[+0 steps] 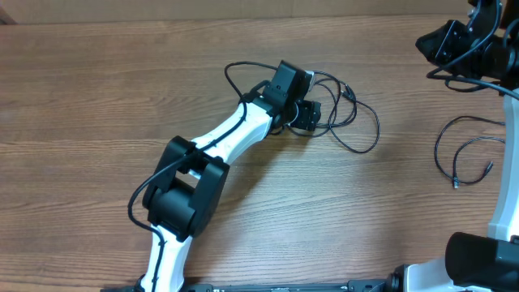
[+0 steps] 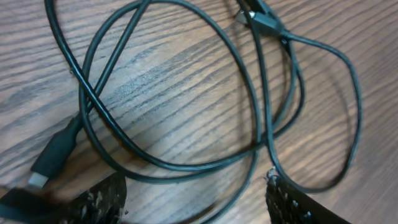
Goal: Untangle cables
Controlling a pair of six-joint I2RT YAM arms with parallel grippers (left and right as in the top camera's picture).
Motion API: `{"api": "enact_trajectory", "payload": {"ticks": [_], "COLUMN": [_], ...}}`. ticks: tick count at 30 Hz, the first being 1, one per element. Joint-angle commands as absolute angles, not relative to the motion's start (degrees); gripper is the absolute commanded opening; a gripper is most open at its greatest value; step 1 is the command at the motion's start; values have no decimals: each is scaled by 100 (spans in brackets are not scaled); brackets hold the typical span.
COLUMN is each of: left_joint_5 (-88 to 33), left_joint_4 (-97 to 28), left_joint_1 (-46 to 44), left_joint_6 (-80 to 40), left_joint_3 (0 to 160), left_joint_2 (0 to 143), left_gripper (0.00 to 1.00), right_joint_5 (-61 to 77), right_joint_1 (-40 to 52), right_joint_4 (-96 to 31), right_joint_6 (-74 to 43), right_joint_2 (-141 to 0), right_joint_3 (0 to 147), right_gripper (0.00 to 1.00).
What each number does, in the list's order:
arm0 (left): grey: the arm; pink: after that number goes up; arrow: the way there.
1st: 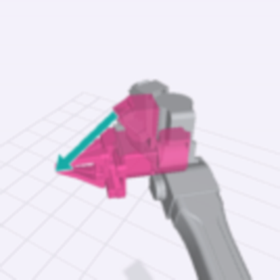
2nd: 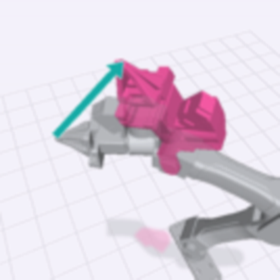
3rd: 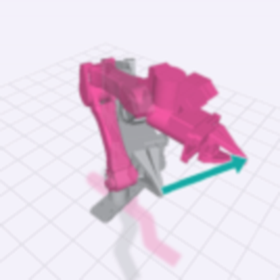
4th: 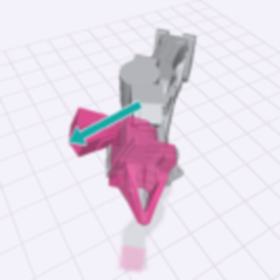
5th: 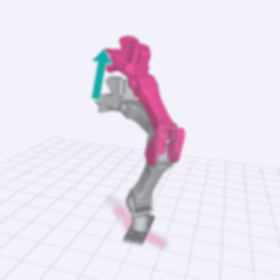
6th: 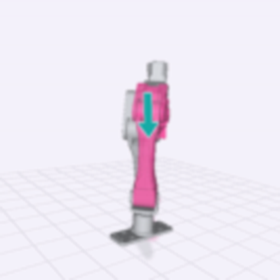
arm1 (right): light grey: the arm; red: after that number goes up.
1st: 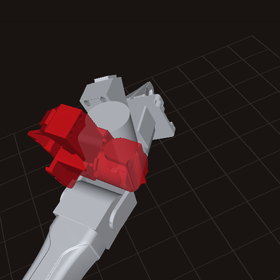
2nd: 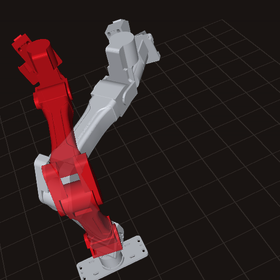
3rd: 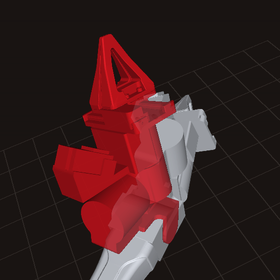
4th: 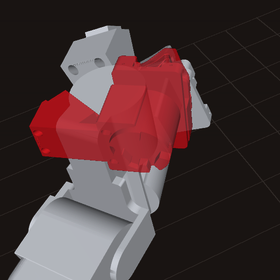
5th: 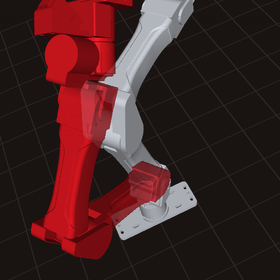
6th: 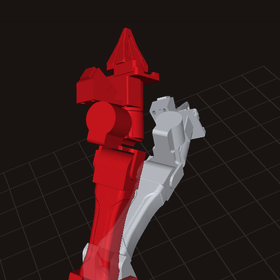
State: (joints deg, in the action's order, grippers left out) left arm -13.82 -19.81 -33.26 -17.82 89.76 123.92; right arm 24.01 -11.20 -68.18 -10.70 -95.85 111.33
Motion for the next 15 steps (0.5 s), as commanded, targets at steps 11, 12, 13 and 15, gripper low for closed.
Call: {"api": "enact_trajectory", "payload": {"ticks": [11,12,13,15], "left_joint_5": [-233,-235,-235,-237], "left_joint_4": [-3422,-3640,-3811,-4171], "left_joint_1": [-3098,-3044,-2995,-2880], "left_joint_6": [-1693,-1693,-1693,-1695], "left_joint_3": [9054,9059,9061,9061], "left_joint_2": [12770,12770,12770,12770], "left_gripper": [58,57,55,48], "right_joint_5": [2257,2257,2257,2252], "right_joint_1": [-1098,-1096,-1096,-1096], "right_joint_4": [-6954,-6949,-6952,-6956], "right_joint_6": [-1066,-1066,-1066,-1066], "right_joint_2": [-9526,-9526,-9526,-9526], "right_joint_3": [11170,11170,11170,11170], "right_gripper": [13,13,13,13]}}
